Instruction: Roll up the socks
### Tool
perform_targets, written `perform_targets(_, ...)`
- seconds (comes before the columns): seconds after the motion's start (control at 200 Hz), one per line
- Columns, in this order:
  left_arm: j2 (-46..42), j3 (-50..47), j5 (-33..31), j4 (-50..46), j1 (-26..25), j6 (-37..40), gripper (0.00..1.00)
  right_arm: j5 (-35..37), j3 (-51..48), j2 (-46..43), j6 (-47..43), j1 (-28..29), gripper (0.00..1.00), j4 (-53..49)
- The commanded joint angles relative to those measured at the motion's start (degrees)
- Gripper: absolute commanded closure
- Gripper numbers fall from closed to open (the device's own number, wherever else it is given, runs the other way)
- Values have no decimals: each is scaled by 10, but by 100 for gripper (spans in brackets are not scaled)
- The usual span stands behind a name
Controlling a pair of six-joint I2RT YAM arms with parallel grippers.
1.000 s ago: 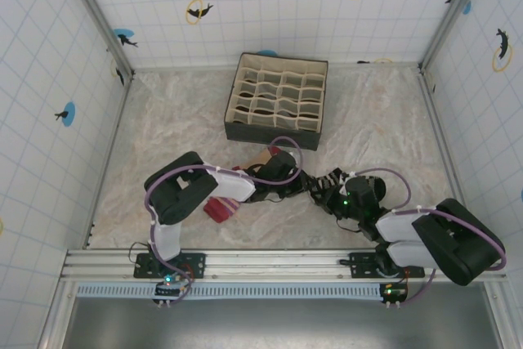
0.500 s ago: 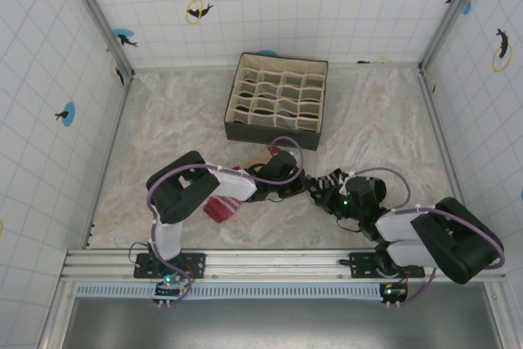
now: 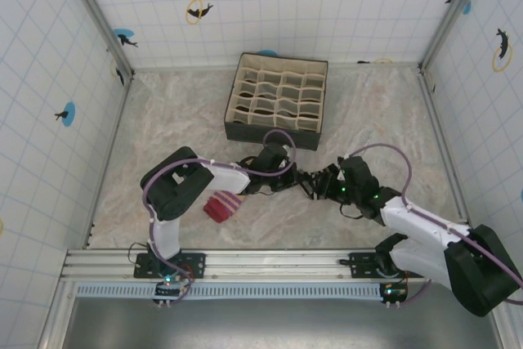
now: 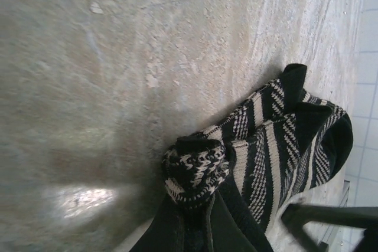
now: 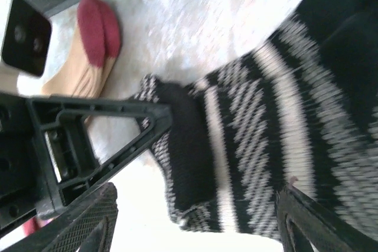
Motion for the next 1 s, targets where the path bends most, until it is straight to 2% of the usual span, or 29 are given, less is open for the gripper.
perform_targets(0.0,-16,-19,11,-51,6,34,100,109,52,-22,-79,-17,23,-181)
perform_targets(0.32,-40,-39,20,-58,10,38,100,261,70,-42,-86,-93,24,-271)
perform_targets(0.445,-43,-46,21,-57,10,37,100,279,60,-32,-89,-113,24,-270)
perform_targets(0.565,-46,-51,26,-51,10,34,100,249,35,-15,-95,-144,25,-240)
perform_targets(0.691,-49,-53,29,-51,11,34,100,137,-11,-14,-114,-168,29,-149)
perform_targets(0.806,-52,-55,31,-51,11,34,100,89,-38,-10,-119,-170,35,-93)
perform_targets(0.896,-58,-56,32,-52,12,34,100,76,-44,-4,-128,-171,44,-70)
perform_targets(0.956,-64,-60,32,-51,12,33,100,74,-45,1,-134,-172,54,-56)
perform_targets(0.991,-68,-63,30,-50,12,32,100,72,-45,8,-137,-173,63,-43)
